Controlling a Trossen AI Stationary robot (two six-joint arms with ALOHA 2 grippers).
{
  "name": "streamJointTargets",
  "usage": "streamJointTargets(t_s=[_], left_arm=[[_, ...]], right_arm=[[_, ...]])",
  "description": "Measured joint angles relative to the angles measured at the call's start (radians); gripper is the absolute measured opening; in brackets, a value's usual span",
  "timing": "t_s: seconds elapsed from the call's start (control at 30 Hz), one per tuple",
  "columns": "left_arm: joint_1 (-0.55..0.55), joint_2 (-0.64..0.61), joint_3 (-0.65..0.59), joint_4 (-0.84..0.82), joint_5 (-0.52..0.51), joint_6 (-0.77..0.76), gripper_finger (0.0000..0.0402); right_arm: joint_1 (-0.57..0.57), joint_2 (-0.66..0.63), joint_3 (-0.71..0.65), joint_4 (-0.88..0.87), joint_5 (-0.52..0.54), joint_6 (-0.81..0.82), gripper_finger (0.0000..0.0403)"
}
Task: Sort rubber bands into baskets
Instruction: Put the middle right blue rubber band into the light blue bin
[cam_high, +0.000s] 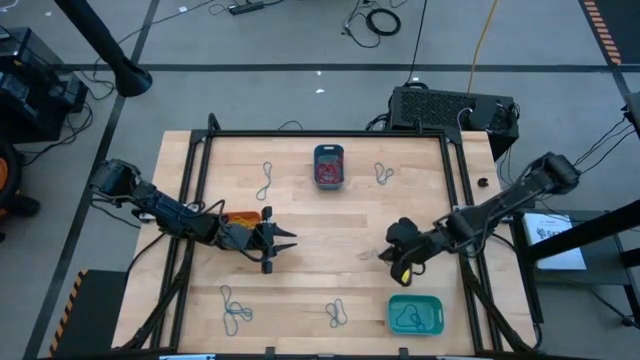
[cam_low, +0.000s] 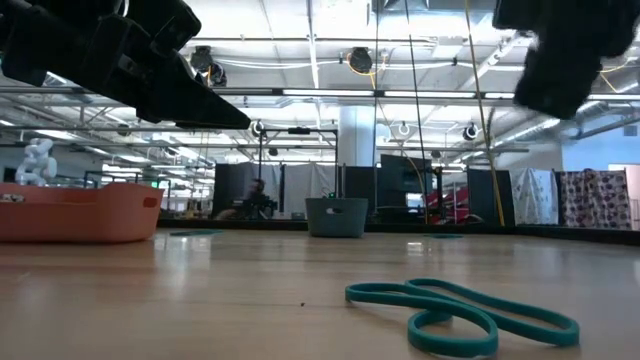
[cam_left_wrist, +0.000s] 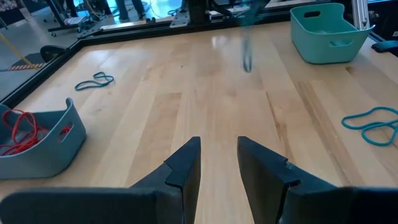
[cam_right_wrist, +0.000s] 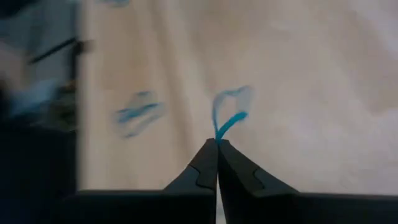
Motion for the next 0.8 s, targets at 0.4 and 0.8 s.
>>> streamJointTargets(t_s=[0.4,0.8], left_arm=[[0.0,0.0,0.0,-0.001,0.0,0.0,0.0114],[0.0,0.0,0.0,-0.001,0.0,-0.001,0.0114]], right_arm=[[0.109,-0.02,0.153,-0.017,-0.323,0.13,0.0],[0.346,0.02,0.153,-0.215,-0.208,0.574,0.0]])
